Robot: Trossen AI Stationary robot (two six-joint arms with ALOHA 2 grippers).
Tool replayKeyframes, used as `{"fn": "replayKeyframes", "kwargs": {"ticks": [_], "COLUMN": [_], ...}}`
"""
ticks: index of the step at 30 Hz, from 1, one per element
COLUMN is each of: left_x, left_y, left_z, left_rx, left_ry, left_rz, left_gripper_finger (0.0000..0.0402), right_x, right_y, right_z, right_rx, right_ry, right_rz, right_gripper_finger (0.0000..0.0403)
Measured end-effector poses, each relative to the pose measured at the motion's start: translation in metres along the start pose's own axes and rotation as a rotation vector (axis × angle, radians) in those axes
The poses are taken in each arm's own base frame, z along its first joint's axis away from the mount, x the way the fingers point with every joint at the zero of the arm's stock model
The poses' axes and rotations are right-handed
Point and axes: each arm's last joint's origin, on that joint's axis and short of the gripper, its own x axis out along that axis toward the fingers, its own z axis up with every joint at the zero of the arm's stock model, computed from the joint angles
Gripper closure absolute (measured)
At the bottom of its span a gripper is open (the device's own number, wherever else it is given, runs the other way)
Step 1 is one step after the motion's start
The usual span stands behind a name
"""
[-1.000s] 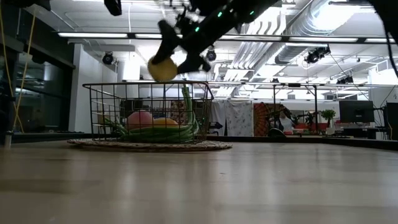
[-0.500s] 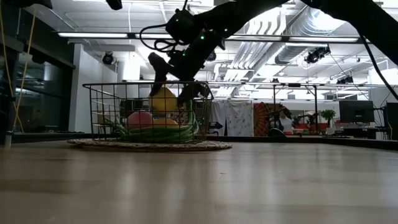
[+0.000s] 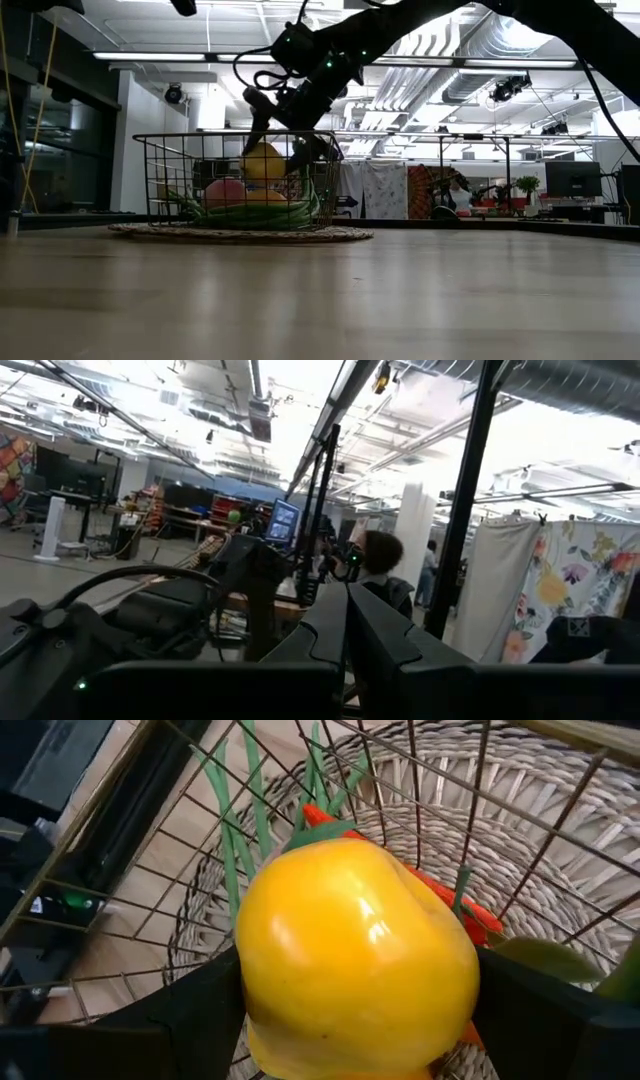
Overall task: Build produce basket
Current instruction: Put the yellow pear into the wire basket
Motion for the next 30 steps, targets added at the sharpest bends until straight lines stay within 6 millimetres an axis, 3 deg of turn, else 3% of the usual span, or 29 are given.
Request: {"fn": "replayKeyframes", "kwargs": {"ticks": [22, 30], "left_x": [0.0, 0.0], "left_y": [0.0, 0.0], "left_z": [0.0, 0.0], "left_rx": [0.001, 0.001], "left_ry": [0.0, 0.0], "left_rz": [0.0, 0.0], "left_gripper_finger": [0.0401, 0.0402], "right_x": [0.0, -0.001], "right_y": [-0.012, -0.016], "right_z": [-0.001, -0.003], "right_rx": [0.094, 0.081], "right_ry": [-0.001, 0.011], "right_rz": [-0.128, -0.176], "right_gripper_finger": [0.0082, 0.0014]}}
